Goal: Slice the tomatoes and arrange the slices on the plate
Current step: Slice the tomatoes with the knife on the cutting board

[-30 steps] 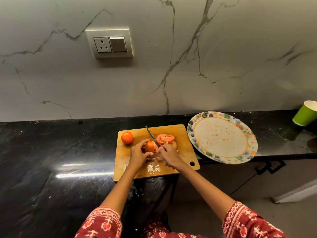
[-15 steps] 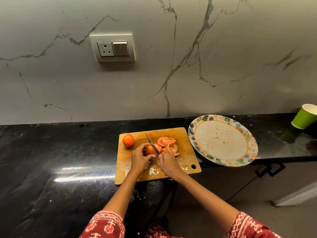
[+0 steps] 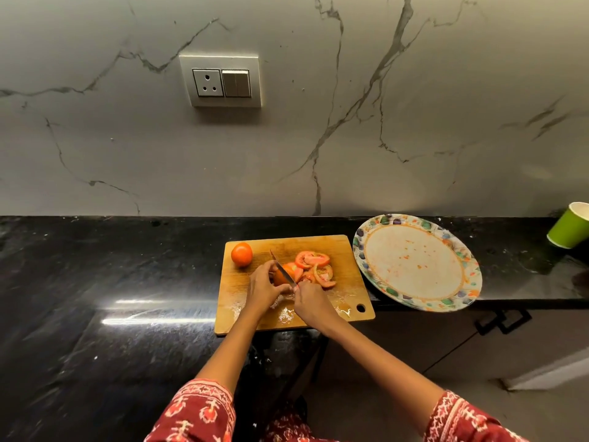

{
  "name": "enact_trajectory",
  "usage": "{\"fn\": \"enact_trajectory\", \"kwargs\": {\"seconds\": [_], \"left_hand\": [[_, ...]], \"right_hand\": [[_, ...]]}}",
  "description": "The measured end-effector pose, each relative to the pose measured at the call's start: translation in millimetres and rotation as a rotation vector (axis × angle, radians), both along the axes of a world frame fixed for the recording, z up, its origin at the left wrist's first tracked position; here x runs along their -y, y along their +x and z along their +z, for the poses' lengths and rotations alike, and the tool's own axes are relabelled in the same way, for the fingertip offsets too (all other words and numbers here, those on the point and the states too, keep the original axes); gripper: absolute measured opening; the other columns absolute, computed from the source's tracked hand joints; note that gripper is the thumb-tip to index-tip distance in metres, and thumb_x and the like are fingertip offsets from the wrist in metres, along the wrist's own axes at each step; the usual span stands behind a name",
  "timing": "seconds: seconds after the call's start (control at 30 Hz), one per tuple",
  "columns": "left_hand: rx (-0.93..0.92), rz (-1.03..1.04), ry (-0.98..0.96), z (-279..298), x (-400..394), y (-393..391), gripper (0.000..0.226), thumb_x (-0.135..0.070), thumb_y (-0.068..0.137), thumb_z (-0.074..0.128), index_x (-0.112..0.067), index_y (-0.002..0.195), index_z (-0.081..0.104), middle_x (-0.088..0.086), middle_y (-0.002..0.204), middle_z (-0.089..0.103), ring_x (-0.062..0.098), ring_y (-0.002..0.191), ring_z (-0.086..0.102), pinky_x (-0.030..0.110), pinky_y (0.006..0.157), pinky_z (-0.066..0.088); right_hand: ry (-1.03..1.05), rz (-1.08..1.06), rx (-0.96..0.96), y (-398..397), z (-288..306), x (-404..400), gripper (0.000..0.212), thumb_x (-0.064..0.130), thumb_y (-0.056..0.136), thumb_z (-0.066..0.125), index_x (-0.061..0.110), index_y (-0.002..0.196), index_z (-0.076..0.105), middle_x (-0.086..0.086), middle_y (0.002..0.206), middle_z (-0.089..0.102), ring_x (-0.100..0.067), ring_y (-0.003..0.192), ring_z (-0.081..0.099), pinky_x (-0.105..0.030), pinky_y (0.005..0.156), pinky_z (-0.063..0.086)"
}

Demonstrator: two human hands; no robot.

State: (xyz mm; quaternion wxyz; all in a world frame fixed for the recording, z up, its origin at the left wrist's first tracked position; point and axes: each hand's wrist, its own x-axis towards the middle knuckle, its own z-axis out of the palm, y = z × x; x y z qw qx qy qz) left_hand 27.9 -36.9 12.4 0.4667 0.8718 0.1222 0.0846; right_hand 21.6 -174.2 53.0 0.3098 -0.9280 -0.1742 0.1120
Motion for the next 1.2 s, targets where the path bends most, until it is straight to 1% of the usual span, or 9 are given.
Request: {"fn": "enact_trajectory", "kwargs": {"seconds": [0.17, 0.3, 0.4, 0.53, 0.63, 0.77, 0.93, 1.07, 1.2], "left_hand": [[0.003, 0.018, 0.030, -5.9, 0.3, -2.0, 0.039, -0.016, 0.071, 0.077, -0.012, 0.106, 0.060, 0.006, 0.111, 0.059, 0.022, 0.107, 0.054, 0.034, 0.089, 0.047], [-0.068, -0.068, 0.159, 0.9, 4.1, 3.0, 0.073, -0.030, 0.063, 0.083, -0.011, 0.127, 0.050, 0.008, 0.125, 0.053, 0.023, 0.117, 0.049, 0.034, 0.096, 0.044], [-0.123, -0.123, 0.346, 4.7, 12.8, 5.8, 0.083, -0.034, 0.065, 0.081, -0.018, 0.136, 0.040, 0.004, 0.135, 0.048, 0.022, 0.125, 0.041, 0.037, 0.100, 0.038], [-0.134, -0.150, 0.440, 7.3, 18.9, 8.3, 0.076, -0.029, 0.073, 0.075, -0.019, 0.138, 0.036, 0.005, 0.136, 0.046, 0.023, 0.127, 0.039, 0.035, 0.101, 0.035], [-0.107, -0.135, 0.290, 7.5, 16.7, 6.7, 0.070, -0.020, 0.079, 0.070, -0.019, 0.138, 0.034, 0.008, 0.136, 0.041, 0.024, 0.127, 0.038, 0.034, 0.102, 0.033], [-0.002, -0.058, 0.051, 2.4, 8.4, -1.4, 0.055, -0.010, 0.076, 0.072, -0.015, 0.125, 0.047, 0.009, 0.127, 0.044, 0.023, 0.118, 0.045, 0.027, 0.095, 0.036], [0.024, -0.026, -0.144, 0.0, 2.1, -9.5, 0.056, -0.005, 0.071, 0.076, -0.016, 0.120, 0.051, 0.005, 0.126, 0.053, 0.020, 0.118, 0.050, 0.026, 0.094, 0.045], [0.036, 0.002, -0.209, -1.7, 4.0, -12.6, 0.054, -0.002, 0.070, 0.076, -0.012, 0.119, 0.055, 0.008, 0.123, 0.056, 0.021, 0.117, 0.052, 0.018, 0.088, 0.044], [0.045, 0.010, -0.273, -0.6, 5.3, -13.9, 0.053, 0.002, 0.070, 0.074, -0.007, 0.118, 0.056, 0.009, 0.123, 0.055, 0.020, 0.117, 0.051, 0.018, 0.086, 0.046]], "right_hand": [[0.143, -0.083, -0.002, 3.0, -0.2, 8.1, 0.030, 0.015, 0.100, 0.033, 0.000, 0.094, 0.059, -0.010, 0.083, 0.058, -0.020, 0.074, 0.053, -0.028, 0.063, 0.038], [0.150, -0.177, -0.033, 13.1, -0.1, 18.8, 0.030, 0.014, 0.100, 0.034, 0.008, 0.077, 0.053, -0.001, 0.067, 0.050, -0.012, 0.058, 0.046, -0.020, 0.050, 0.033], [0.172, -0.217, -0.047, 16.6, -3.3, 25.0, 0.030, 0.015, 0.099, 0.035, 0.006, 0.076, 0.053, -0.008, 0.068, 0.053, -0.022, 0.060, 0.051, -0.039, 0.056, 0.047], [0.163, -0.219, -0.053, 15.4, -5.1, 28.7, 0.030, 0.013, 0.098, 0.035, 0.011, 0.072, 0.049, -0.008, 0.067, 0.053, -0.027, 0.060, 0.055, -0.043, 0.059, 0.050], [0.180, -0.207, -0.036, 12.6, -4.1, 29.7, 0.029, 0.014, 0.098, 0.036, 0.009, 0.074, 0.050, -0.006, 0.068, 0.052, -0.024, 0.062, 0.054, -0.045, 0.063, 0.051], [0.159, -0.089, 0.011, 2.3, -1.3, 24.9, 0.024, 0.012, 0.100, 0.034, 0.007, 0.085, 0.053, -0.001, 0.074, 0.050, -0.008, 0.061, 0.044, -0.016, 0.055, 0.035], [0.044, -0.017, 0.119, -12.3, -8.9, 9.0, 0.024, 0.016, 0.099, 0.034, 0.004, 0.109, 0.053, -0.012, 0.091, 0.062, -0.021, 0.074, 0.058, -0.024, 0.060, 0.041], [-0.023, -0.020, 0.115, -19.2, -10.9, 3.0, 0.021, 0.010, 0.096, 0.040, 0.005, 0.114, 0.049, -0.013, 0.090, 0.064, -0.027, 0.080, 0.064, -0.034, 0.064, 0.053], [-0.053, -0.016, 0.130, -18.8, -11.4, 7.3, 0.025, 0.009, 0.096, 0.041, 0.003, 0.119, 0.044, -0.014, 0.092, 0.064, -0.028, 0.083, 0.064, -0.032, 0.063, 0.051]]}}
